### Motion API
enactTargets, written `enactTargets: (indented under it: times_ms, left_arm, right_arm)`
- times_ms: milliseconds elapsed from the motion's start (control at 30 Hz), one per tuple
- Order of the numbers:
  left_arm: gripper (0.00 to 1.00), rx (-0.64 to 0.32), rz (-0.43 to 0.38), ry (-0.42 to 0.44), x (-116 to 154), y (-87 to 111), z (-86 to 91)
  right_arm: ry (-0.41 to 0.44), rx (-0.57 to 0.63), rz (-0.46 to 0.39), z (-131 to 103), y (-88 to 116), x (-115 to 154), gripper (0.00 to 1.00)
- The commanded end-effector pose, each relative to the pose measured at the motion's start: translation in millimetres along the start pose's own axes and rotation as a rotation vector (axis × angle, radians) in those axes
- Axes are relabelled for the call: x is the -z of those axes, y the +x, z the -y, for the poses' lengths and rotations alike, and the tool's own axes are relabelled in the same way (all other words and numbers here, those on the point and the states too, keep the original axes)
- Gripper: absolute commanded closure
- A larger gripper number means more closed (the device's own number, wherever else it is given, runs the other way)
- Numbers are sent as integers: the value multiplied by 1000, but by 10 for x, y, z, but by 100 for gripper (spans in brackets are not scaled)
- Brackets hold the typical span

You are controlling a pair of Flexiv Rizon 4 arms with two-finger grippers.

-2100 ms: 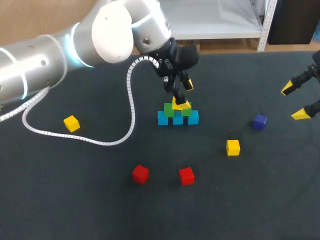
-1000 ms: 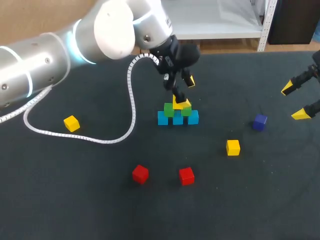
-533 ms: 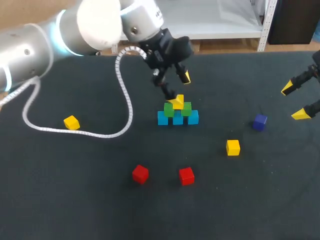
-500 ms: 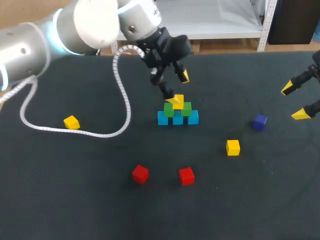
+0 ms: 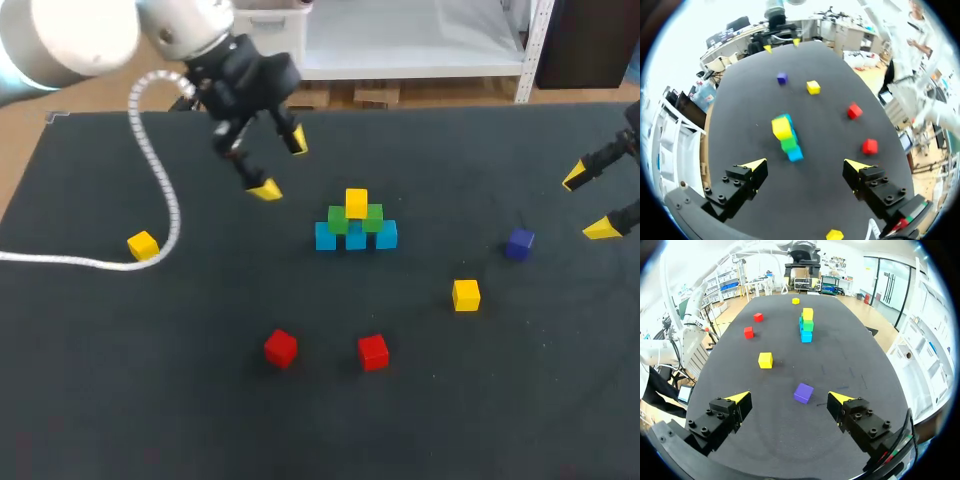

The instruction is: Place the blue cubes, place green cubes on the blue cubes, place the yellow cubes on the green cubes, then place the red cubes on the yellow cubes, and place purple cube on the red cubes.

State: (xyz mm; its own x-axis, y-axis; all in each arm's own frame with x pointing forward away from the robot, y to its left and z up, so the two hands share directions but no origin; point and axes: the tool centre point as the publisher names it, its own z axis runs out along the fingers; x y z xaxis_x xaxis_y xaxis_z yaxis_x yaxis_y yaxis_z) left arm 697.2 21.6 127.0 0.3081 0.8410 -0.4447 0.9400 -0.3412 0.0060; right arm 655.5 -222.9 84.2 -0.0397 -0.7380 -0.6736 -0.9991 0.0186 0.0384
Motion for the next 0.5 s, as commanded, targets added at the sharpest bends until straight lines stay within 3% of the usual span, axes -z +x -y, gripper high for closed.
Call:
enactTargets:
  times_ms: [33,300,500]
  left_arm:
    - [0,-57,-3,-2,149,278,347]
    - [0,-151,-62,66,349,870,722]
    - [0,-188,-108,110,399,1262,895]
  right_arm:
    - [-1,1,3,7,5,-2,0]
    - [-1,1,3,7,5,-2,0]
    - [-1,1,3,7,5,-2,0]
